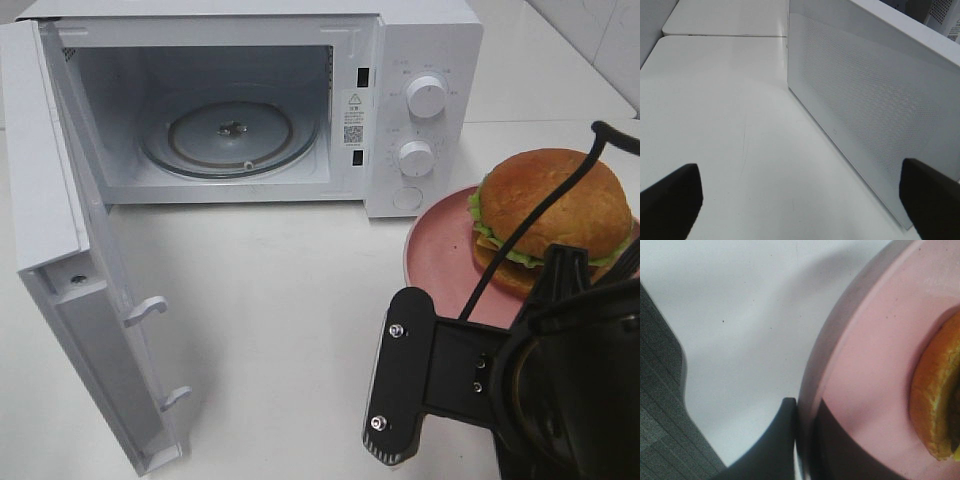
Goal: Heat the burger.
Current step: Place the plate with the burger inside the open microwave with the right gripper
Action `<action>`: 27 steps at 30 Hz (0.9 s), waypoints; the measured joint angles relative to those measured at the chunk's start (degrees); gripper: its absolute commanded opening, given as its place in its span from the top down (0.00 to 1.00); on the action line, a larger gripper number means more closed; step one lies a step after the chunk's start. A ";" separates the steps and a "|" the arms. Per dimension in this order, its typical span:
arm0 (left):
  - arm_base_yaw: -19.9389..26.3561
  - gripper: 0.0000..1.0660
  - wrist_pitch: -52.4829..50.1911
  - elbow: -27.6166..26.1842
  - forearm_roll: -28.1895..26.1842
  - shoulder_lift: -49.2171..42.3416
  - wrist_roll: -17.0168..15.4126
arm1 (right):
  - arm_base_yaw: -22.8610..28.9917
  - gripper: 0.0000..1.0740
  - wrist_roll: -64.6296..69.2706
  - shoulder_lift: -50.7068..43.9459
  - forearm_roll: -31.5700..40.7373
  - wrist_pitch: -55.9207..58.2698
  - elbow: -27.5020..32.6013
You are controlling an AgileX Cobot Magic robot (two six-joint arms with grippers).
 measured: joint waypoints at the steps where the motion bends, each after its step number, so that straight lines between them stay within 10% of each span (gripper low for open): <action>1: 0.00 0.06 0.00 0.00 0.00 0.00 0.00 | 0.00 1.00 0.00 0.00 0.00 0.00 0.00; 27: 0.00 0.06 0.00 0.00 0.00 0.00 0.00 | 0.00 1.00 -10.89 0.00 -6.82 -11.29 0.17</action>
